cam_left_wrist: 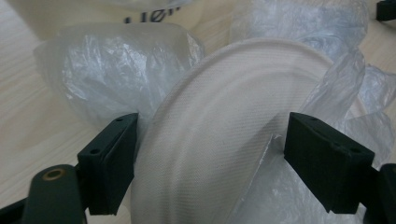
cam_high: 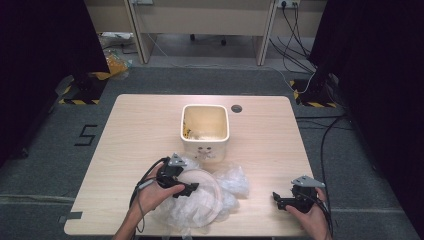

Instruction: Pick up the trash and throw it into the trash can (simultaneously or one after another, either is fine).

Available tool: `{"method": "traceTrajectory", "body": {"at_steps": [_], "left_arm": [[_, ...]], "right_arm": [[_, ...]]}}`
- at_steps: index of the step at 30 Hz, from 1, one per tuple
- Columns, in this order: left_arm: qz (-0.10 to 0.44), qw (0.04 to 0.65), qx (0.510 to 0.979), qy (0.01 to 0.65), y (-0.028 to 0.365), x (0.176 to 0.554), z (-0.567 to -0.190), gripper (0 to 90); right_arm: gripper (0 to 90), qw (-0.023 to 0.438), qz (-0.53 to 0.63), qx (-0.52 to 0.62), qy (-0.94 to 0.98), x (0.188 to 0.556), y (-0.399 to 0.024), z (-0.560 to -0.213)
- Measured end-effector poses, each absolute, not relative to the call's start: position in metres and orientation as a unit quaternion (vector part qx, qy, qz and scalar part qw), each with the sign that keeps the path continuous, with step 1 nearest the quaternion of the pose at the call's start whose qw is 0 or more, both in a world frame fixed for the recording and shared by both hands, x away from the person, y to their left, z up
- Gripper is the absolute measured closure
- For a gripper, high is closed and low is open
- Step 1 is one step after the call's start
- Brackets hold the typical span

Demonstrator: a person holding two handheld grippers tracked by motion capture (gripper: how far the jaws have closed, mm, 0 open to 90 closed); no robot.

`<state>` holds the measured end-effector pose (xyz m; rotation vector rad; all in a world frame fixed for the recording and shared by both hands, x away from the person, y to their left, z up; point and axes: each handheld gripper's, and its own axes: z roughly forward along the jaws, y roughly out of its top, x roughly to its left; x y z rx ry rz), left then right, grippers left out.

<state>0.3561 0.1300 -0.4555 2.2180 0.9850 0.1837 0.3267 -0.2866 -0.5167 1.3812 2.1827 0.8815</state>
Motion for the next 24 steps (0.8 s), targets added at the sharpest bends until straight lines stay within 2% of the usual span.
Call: {"method": "traceTrajectory", "body": {"at_steps": [4,10,11,12,15,16,24], "left_arm": [[0.064,0.351,0.859,0.367,0.112,0.357,-0.456,19.5],[0.051,0.359,0.866,0.346,0.071,0.360,-0.457,19.8],[0.050,0.360,0.867,0.340,0.062,0.361,-0.457,19.8],[0.048,0.360,0.869,0.334,0.050,0.362,-0.457,19.8],[0.046,0.360,0.872,0.329,0.036,0.365,-0.457,19.8],[0.046,0.361,0.873,0.325,0.027,0.367,-0.457,19.8],[0.043,0.363,0.878,0.310,-0.022,0.382,-0.457,19.5]], "right_arm": [[2.7,0.204,0.318,0.494,0.783,0.326,-0.288,-0.516],[9.9,0.197,0.334,0.499,0.775,0.323,-0.299,-0.515],[16.7,0.192,0.340,0.502,0.772,0.322,-0.302,-0.513],[18.6,0.178,0.361,0.507,0.762,0.319,-0.311,-0.509],[16.2,0.178,0.379,0.512,0.750,0.314,-0.319,-0.502],[15.3,0.190,0.384,0.511,0.745,0.307,-0.325,-0.491],[15.9,0.218,0.350,0.505,0.758,0.288,-0.324,-0.477]]}}
